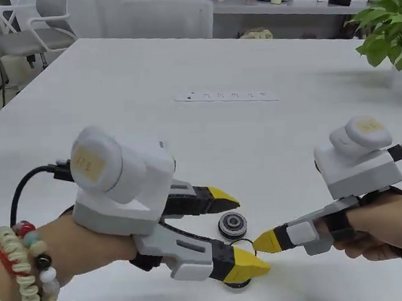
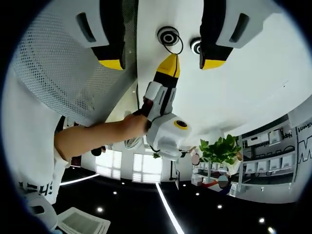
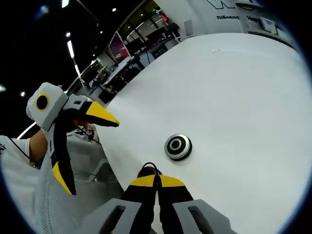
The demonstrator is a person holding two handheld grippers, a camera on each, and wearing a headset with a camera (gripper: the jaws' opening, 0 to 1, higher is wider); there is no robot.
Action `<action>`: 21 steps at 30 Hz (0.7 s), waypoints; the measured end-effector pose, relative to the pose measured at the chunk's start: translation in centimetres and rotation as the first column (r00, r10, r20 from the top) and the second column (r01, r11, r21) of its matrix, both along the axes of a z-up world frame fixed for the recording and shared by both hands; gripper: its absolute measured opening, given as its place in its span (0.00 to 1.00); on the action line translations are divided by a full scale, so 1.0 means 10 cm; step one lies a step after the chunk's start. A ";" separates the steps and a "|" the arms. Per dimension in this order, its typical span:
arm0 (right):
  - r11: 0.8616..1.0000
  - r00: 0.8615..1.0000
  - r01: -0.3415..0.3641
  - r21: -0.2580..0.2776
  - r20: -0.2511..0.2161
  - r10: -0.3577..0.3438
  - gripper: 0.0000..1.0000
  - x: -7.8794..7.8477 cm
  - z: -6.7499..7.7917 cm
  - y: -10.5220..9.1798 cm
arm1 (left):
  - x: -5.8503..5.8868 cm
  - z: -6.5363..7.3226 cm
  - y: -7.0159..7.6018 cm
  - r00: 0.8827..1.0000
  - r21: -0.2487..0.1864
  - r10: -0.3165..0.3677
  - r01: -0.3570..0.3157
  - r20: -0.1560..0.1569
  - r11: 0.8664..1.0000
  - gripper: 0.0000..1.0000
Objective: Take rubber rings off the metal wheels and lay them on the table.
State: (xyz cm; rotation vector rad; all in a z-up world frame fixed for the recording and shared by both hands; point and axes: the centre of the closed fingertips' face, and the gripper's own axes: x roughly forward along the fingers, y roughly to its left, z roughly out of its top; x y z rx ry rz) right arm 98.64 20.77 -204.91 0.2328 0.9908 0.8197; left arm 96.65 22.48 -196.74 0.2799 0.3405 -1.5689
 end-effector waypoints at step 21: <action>0.998 0.997 0.023 0.052 0.074 -0.027 0.00 0.09 0.21 -0.01 | -0.03 0.26 0.81 0.987 0.099 0.103 -0.116 0.126 0.988 0.75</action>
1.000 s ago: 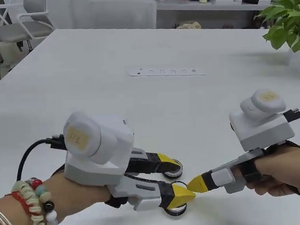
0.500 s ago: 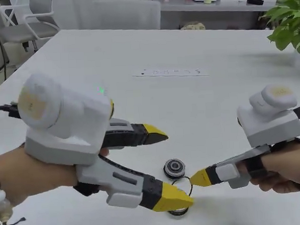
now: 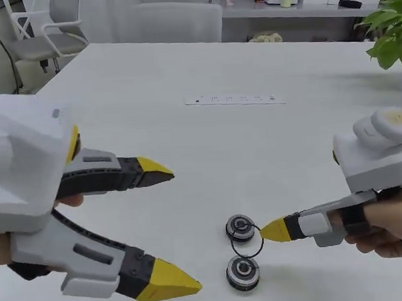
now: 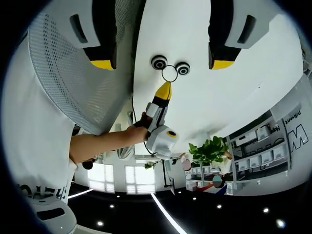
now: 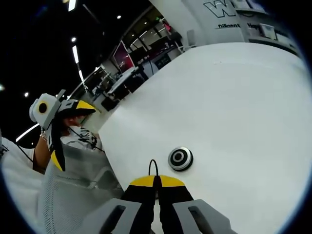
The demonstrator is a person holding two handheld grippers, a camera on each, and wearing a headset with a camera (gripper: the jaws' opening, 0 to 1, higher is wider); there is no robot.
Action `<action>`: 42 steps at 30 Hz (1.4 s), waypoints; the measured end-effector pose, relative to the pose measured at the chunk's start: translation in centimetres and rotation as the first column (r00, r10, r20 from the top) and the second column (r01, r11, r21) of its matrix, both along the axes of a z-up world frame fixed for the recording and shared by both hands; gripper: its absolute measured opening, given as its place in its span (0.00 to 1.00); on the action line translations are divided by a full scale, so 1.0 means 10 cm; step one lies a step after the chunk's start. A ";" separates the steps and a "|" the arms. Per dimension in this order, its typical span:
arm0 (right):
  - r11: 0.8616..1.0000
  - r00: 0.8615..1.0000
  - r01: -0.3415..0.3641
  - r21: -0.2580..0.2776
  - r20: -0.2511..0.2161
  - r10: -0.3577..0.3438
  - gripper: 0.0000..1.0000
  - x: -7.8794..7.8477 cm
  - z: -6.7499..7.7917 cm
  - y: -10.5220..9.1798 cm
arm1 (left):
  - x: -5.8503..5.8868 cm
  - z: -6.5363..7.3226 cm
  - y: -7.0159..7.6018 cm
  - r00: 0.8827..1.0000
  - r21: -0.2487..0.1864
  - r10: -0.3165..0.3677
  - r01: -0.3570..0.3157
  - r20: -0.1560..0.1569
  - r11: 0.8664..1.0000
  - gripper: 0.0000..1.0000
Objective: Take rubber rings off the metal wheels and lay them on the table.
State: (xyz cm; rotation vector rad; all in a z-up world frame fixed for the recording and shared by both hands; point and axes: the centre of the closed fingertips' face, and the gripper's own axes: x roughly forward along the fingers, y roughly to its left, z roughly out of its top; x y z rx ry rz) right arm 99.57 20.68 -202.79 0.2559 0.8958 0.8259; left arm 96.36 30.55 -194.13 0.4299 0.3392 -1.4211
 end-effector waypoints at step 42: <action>0.997 0.986 -0.074 -0.036 0.145 0.079 0.00 0.05 0.14 0.27 | 0.08 -0.40 0.74 0.911 -0.016 0.394 -0.399 -0.122 0.917 0.74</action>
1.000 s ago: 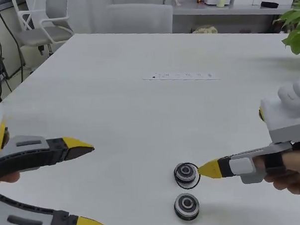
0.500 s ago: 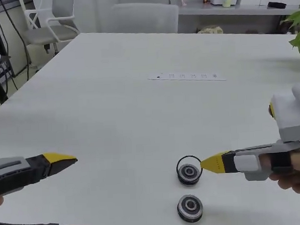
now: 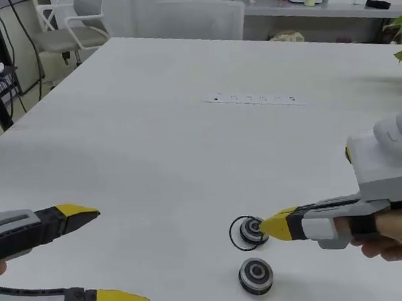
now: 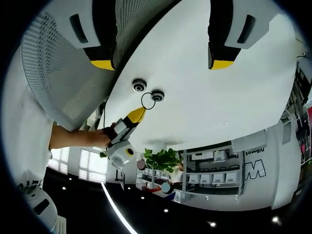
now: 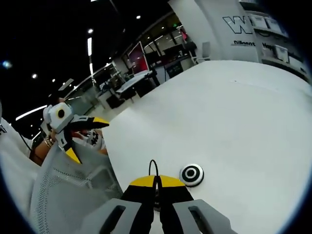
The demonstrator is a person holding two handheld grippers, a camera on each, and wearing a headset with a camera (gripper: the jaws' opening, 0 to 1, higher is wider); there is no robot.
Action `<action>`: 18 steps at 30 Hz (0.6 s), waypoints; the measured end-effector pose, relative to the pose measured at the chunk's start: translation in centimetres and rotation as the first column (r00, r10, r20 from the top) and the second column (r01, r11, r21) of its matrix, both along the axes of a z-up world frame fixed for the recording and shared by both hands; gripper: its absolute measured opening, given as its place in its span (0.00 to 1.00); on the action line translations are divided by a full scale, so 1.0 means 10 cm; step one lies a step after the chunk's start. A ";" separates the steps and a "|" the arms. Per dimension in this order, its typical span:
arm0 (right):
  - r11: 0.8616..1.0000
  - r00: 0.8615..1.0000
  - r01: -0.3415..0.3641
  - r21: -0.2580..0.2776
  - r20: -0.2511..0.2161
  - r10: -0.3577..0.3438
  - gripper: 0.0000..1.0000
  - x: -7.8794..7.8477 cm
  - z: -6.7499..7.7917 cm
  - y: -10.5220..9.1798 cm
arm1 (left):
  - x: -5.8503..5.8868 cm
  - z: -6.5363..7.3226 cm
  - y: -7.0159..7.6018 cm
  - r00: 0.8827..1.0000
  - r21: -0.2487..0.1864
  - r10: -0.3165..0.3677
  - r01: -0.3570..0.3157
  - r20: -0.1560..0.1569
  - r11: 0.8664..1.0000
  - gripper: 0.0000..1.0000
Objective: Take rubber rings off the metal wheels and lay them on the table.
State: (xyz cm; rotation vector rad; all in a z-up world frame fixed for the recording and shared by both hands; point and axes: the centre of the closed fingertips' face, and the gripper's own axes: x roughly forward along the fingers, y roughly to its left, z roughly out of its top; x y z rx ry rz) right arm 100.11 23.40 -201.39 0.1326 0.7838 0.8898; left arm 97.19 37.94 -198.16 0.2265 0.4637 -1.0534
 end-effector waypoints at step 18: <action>0.998 0.999 -0.014 0.056 -0.046 0.016 0.00 -0.07 -0.07 0.28 | -0.01 -0.09 0.07 1.000 0.059 0.020 -0.019 -0.019 0.998 0.72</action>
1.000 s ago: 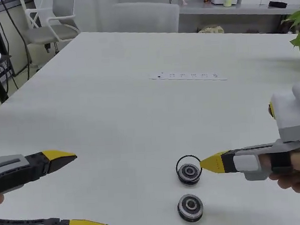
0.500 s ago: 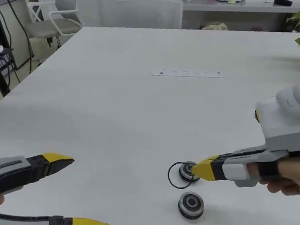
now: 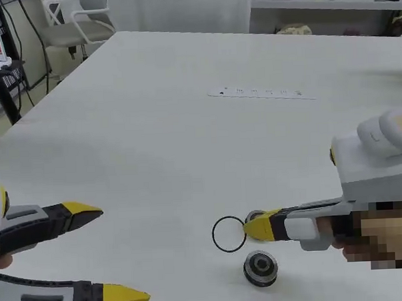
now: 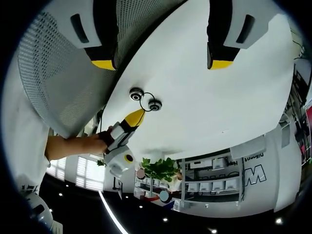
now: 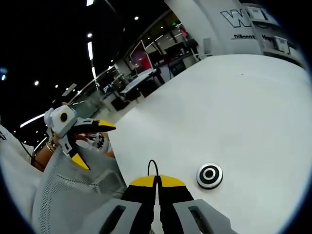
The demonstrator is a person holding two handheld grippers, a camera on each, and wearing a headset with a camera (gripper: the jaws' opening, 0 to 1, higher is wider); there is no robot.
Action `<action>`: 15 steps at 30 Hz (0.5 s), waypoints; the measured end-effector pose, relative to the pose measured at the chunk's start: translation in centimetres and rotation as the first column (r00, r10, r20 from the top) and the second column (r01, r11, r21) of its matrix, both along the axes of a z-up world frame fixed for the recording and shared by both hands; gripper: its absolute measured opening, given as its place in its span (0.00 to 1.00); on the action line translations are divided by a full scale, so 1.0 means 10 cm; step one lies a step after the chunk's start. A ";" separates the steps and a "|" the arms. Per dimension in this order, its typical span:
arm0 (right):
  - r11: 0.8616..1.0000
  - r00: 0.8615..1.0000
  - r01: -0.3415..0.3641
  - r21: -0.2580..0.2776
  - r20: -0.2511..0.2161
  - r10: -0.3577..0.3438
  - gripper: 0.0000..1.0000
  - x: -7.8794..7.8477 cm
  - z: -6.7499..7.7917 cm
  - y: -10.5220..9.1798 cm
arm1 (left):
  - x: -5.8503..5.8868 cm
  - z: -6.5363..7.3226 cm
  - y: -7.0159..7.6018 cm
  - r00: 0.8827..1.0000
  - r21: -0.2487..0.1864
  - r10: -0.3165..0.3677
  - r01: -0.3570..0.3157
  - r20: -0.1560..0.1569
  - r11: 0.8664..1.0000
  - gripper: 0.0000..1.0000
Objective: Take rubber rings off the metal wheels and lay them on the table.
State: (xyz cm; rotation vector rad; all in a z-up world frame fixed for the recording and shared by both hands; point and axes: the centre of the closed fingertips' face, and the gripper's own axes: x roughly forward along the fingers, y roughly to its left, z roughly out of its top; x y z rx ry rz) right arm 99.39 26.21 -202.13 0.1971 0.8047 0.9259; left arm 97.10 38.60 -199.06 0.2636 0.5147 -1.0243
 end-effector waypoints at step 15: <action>0.994 0.999 -0.027 -0.105 0.021 0.030 0.00 -0.01 -0.23 0.07 | 0.02 -0.05 0.05 1.000 0.051 0.011 -0.011 0.002 0.999 0.70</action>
